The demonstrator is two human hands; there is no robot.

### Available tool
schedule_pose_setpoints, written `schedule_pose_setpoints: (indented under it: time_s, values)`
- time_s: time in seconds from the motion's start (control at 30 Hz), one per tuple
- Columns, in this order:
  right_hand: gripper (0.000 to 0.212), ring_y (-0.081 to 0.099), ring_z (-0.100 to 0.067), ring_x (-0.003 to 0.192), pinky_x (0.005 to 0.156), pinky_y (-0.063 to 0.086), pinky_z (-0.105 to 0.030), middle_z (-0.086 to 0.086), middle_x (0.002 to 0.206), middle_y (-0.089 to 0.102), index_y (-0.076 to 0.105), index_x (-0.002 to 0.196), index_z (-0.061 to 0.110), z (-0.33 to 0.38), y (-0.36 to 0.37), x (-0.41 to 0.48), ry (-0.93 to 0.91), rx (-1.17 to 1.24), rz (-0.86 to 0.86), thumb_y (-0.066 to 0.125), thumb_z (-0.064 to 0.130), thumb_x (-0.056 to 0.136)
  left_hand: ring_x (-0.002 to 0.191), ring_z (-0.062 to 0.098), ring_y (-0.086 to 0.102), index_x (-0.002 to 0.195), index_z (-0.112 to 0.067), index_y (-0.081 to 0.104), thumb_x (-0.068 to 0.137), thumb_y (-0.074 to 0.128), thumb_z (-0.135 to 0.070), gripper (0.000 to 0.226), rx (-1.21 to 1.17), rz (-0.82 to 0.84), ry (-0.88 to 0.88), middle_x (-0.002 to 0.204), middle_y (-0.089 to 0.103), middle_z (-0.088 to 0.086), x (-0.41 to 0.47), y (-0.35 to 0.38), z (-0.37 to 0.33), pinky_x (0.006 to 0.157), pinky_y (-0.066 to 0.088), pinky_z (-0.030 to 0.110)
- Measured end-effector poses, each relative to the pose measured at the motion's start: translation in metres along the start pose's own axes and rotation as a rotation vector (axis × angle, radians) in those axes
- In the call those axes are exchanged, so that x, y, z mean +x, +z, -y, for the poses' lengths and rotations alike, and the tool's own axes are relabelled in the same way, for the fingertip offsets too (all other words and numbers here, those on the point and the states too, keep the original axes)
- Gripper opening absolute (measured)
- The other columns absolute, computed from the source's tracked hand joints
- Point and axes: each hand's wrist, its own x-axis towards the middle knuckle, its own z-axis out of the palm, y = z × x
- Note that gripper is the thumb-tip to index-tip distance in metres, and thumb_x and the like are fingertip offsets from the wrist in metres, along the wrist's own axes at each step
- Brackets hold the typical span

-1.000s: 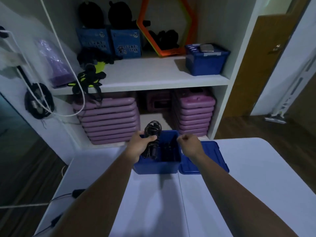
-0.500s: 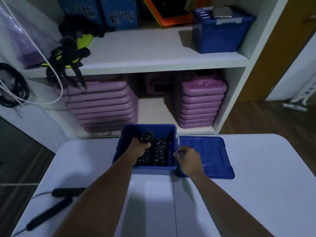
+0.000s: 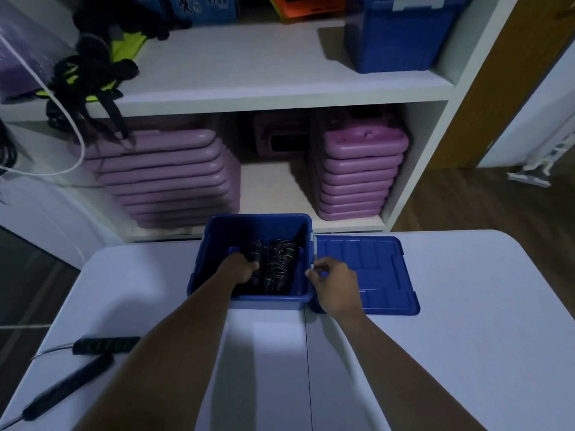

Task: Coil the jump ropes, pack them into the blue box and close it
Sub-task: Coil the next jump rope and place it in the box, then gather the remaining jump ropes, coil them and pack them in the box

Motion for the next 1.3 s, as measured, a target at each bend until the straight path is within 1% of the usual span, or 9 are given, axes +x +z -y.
schedule_pose_setpoints:
  time_s: [0.13,0.2,0.43,0.57,0.7,0.8,0.9,1.0,1.3]
  values:
    - [0.014,0.065,-0.019,0.083,0.078,0.054,-0.030,-0.001,0.088,0.070,0.069,0.100,0.013,-0.001,0.000,0.002,0.001,0.008,-0.003,0.069,0.022,0.090,0.110,0.033,0.063,0.129,-0.001,0.059,0.088,0.067,-0.042,0.058,0.018,-0.025,-0.010,0.122,0.066,0.018,0.009,-0.002,0.004,0.095,0.050,0.037]
    - [0.016,0.066,-0.020,0.085,0.079,0.053,-0.030,-0.002,0.092,0.071,0.070,0.102,0.012,-0.001,0.001,0.003,0.001,0.011,-0.005,0.069,0.023,0.091,0.106,0.031,0.065,0.123,-0.003,0.063,0.089,0.069,-0.042,0.052,0.026,-0.005,0.024,0.117,0.069,0.017,0.006,0.000,0.001,0.092,0.050,0.035]
    - [0.022,0.066,-0.023,0.089,0.082,0.054,-0.034,-0.005,0.099,0.072,0.069,0.109,0.012,0.003,0.000,0.004,-0.005,-0.040,-0.010,0.066,0.027,0.093,0.111,0.031,0.061,0.124,-0.001,0.059,0.098,0.056,-0.045,0.051,0.136,0.029,0.076,0.122,0.064,0.017,-0.008,-0.001,-0.009,0.090,0.044,0.033]
    - [0.022,0.059,-0.018,0.080,0.071,0.047,-0.025,-0.008,0.100,0.071,0.067,0.112,0.008,0.008,0.000,-0.001,-0.020,-0.089,-0.024,0.062,0.023,0.096,0.110,0.031,0.061,0.127,0.002,0.056,0.099,0.052,-0.049,0.059,0.201,-0.008,0.090,0.123,0.062,0.019,-0.021,-0.013,-0.008,0.089,0.045,0.035]
    - [0.022,0.062,-0.025,0.084,0.070,0.047,-0.028,-0.014,0.101,0.070,0.065,0.113,0.005,0.015,0.000,-0.008,-0.080,-0.167,-0.075,0.059,0.020,0.097,0.089,0.029,0.063,0.100,-0.008,0.061,0.096,0.058,-0.048,0.040,0.156,-0.085,0.140,0.087,0.064,0.010,-0.038,-0.028,0.006,0.075,0.044,0.033]
    - [0.021,0.062,-0.031,0.095,0.075,0.047,-0.031,-0.017,0.105,0.067,0.066,0.111,0.002,0.023,0.004,-0.018,-0.168,-0.204,-0.162,0.059,0.015,0.095,0.098,0.028,0.063,0.097,-0.015,0.060,0.095,0.060,-0.042,0.027,0.086,-0.191,0.227,0.096,0.069,0.008,-0.056,-0.041,0.021,0.082,0.043,0.032]
    - [0.014,0.062,-0.030,0.091,0.074,0.045,-0.029,-0.014,0.099,0.068,0.069,0.101,0.005,0.038,0.014,-0.036,-0.263,-0.267,-0.213,0.062,0.012,0.091,0.094,0.019,0.059,0.111,-0.020,0.065,0.093,0.061,-0.035,0.023,-0.002,-0.253,0.293,0.103,0.069,-0.003,-0.081,-0.057,0.042,0.080,0.036,0.025]
    - [0.008,0.061,-0.027,0.085,0.070,0.048,-0.031,-0.011,0.093,0.068,0.070,0.090,0.007,0.057,0.036,-0.067,-0.326,-0.267,-0.228,0.063,0.006,0.087,0.092,0.017,0.062,0.107,-0.022,0.067,0.092,0.063,-0.030,0.018,-0.082,-0.277,0.359,0.100,0.070,-0.008,-0.109,-0.074,0.078,0.076,0.038,0.023]
    - [0.011,0.064,-0.024,0.087,0.069,0.041,-0.026,-0.004,0.097,0.068,0.068,0.094,0.010,0.095,0.149,-0.202,-0.171,-0.150,-0.079,0.061,0.018,0.092,0.075,0.012,0.062,0.106,-0.017,0.069,0.093,0.068,-0.027,0.017,-0.133,-0.217,0.414,0.092,0.069,0.001,-0.200,-0.111,0.219,0.063,0.043,0.012]
